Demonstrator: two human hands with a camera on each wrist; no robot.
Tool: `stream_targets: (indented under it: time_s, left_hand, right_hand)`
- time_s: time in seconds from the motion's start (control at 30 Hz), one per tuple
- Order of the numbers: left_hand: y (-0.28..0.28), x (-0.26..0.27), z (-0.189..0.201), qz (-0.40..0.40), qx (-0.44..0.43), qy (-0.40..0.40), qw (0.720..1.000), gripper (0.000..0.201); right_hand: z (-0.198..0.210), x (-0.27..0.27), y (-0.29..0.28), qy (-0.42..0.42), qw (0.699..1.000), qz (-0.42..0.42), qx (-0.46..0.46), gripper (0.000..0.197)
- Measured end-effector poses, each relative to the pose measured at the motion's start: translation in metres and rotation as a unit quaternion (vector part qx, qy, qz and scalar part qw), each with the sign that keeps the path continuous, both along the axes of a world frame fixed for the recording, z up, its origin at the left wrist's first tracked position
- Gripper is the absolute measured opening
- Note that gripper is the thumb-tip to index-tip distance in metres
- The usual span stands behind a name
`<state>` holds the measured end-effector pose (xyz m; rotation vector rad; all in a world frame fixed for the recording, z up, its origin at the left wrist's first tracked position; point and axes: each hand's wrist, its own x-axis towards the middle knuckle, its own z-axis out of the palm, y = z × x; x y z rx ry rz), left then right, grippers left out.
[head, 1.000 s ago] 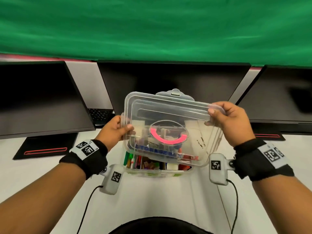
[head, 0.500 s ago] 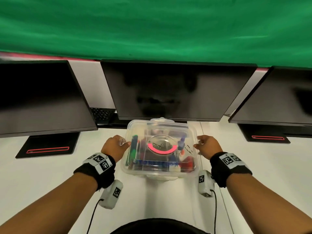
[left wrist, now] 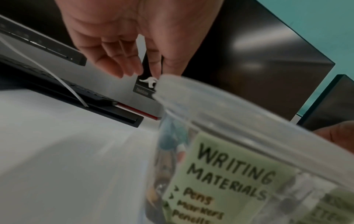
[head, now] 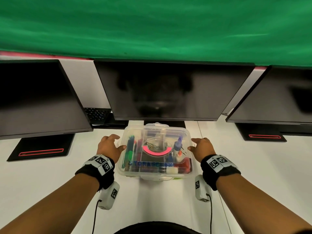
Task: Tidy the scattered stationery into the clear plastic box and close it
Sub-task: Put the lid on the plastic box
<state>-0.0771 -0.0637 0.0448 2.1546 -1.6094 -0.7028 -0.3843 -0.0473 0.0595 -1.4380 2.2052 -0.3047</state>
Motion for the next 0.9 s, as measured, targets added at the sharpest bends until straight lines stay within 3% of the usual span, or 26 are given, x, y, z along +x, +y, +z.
stream_targets:
  time_s: [0.27, 0.37, 0.43, 0.5, 0.57, 0.63, 0.7, 0.9]
  left_hand:
    - [-0.007, -0.005, 0.005, 0.022, 0.038, 0.036, 0.998, 0.036]
    - [-0.006, -0.006, 0.003, -0.036, 0.027, 0.001, 0.999, 0.040]
    - [-0.001, -0.010, 0.004, -0.118, -0.029, -0.044, 0.992, 0.047]
    - [0.006, -0.017, 0.007, -0.256, -0.047, -0.076, 0.963, 0.073]
    - [0.015, -0.027, 0.009, -0.389, -0.001, -0.115, 0.914, 0.107]
    - [0.022, -0.036, 0.006, -0.454, 0.022, -0.170, 0.875, 0.123]
    - [0.026, -0.042, 0.001, -0.460, 0.023, -0.210, 0.862, 0.127]
    - [0.031, -0.048, -0.001, -0.429, 0.038, -0.218, 0.876, 0.110]
  right_hand:
    - [0.011, 0.005, -0.002, 0.022, 0.999, -0.019, 0.034, 0.033]
    - [0.016, 0.004, -0.007, 0.023, 0.998, -0.001, 0.060, 0.038]
    - [0.019, 0.010, -0.013, 0.057, 0.996, 0.031, 0.059, 0.040]
    - [0.023, 0.019, -0.021, 0.076, 0.993, 0.075, 0.042, 0.049]
    - [0.024, 0.032, -0.031, 0.087, 0.983, 0.151, 0.048, 0.065]
    - [0.026, 0.046, -0.041, 0.094, 0.966, 0.225, 0.086, 0.089]
    - [0.028, 0.058, -0.051, 0.097, 0.954, 0.255, 0.122, 0.104]
    - [0.023, 0.066, -0.079, 0.128, 0.940, 0.260, 0.181, 0.123]
